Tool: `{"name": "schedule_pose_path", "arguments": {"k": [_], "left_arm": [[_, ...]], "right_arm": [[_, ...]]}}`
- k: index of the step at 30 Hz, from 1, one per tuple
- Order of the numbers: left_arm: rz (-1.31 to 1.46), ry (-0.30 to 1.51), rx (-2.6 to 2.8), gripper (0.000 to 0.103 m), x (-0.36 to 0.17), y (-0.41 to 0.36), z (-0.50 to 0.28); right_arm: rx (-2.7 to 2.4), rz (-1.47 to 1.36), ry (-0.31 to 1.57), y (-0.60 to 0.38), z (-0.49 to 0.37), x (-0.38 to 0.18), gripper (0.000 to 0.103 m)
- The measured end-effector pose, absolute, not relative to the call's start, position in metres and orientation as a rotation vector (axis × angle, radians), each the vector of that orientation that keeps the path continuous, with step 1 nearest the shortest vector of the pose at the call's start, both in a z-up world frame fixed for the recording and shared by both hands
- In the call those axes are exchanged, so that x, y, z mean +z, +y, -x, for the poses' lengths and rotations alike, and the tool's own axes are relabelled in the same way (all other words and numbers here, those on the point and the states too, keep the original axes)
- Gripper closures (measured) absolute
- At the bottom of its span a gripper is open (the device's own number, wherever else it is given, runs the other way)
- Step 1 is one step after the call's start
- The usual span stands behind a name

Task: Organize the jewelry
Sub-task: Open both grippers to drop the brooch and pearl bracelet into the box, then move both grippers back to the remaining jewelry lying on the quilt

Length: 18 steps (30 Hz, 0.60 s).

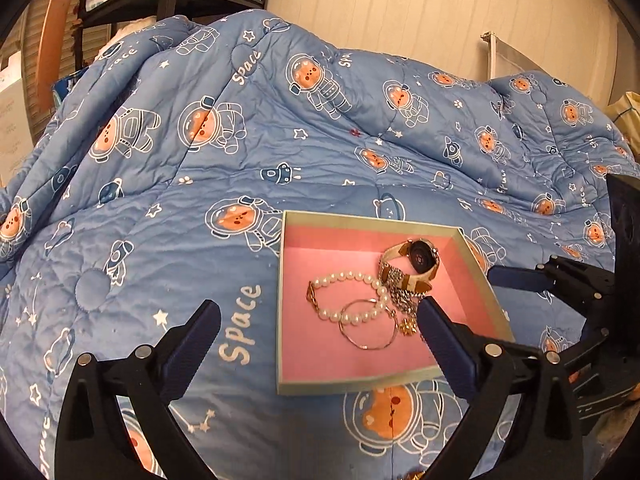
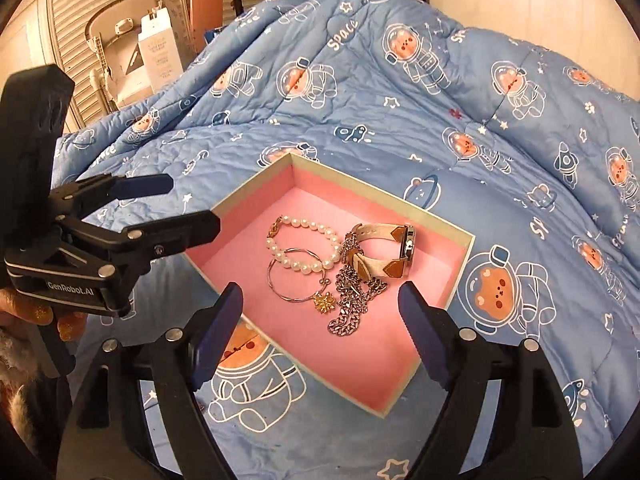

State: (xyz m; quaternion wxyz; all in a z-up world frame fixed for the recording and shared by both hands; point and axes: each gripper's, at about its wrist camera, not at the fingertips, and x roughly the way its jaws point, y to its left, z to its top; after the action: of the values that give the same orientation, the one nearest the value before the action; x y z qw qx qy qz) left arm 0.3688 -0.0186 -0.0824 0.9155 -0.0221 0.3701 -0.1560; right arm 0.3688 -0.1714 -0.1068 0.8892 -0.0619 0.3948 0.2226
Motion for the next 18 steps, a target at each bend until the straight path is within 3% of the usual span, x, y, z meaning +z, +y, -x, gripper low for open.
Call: {"name": "schedule_pose_path", "arguments": {"k": [18], "left_arm": [[0.02, 0.796, -0.265, 0.007, -0.108, 0.013, -0.286]], "right_arm": [[0.411, 0.035, 0.834, -0.182, -0.3, -0.122, 0.024]]}}
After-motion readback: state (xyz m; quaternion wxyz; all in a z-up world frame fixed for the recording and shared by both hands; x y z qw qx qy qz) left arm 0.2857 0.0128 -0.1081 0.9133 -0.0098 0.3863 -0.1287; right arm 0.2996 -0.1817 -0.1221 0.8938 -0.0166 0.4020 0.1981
